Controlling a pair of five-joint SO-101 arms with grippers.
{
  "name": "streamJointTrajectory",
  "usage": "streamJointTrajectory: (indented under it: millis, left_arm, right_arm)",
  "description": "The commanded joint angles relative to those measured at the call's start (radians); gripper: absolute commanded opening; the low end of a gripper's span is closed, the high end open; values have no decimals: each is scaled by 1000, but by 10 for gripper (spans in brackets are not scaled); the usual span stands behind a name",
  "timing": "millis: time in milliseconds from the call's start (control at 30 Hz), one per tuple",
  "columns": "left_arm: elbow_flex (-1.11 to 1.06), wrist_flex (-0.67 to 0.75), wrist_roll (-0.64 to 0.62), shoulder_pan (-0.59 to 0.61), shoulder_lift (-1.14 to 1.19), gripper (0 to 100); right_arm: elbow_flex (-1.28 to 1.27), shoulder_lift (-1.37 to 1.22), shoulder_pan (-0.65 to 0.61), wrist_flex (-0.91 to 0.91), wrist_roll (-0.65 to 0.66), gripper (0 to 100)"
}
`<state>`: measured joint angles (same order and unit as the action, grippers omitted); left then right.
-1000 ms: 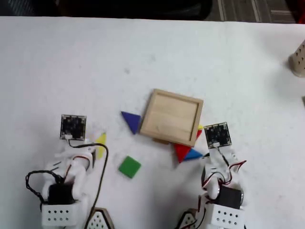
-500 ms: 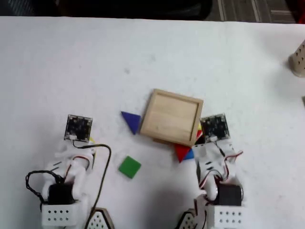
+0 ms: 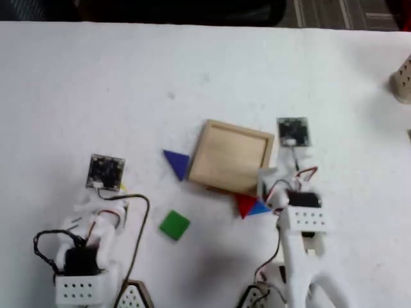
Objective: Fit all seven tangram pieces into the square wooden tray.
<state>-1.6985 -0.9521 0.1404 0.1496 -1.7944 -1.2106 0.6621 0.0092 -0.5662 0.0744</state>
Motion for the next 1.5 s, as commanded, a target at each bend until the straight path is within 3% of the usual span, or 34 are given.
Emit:
streamJointTrajectory:
  millis: [0, 133, 267, 567, 667, 867, 1000, 1100, 1233, 1467]
  left_arm:
    - [12, 72, 0, -1, 8, 32]
    - [115, 35, -58, -27, 12, 31]
    - [397, -100, -97, -76, 81, 32]
    - [905, -124, -91, -329, 863, 34]
    - [1003, -61, -123, -438, 1119, 35]
    - [1039, 227, -124, -598, 1527, 86]
    - [1043, 293, -130, -607, 1713, 226]
    - [1099, 288, -130, -587, 1797, 277]
    - [1204, 284, -132, -553, 1913, 238]
    - [1428, 133, -132, -489, 2071, 169]
  right_arm:
    - [48, -33, 61, 44, -12, 21]
    - [61, -41, 105, 41, -18, 21]
    - [61, -41, 105, 45, -18, 21]
    - [61, -41, 111, 48, -11, 21]
    - [61, -41, 111, 48, -11, 21]
    - [44, -44, 114, 111, -9, 21]
    - [43, -44, 136, 113, -9, 21]
    - [43, -44, 137, 113, -9, 21]
    - [41, -44, 133, 113, 28, 21]
    - [40, -44, 133, 107, 31, 21]
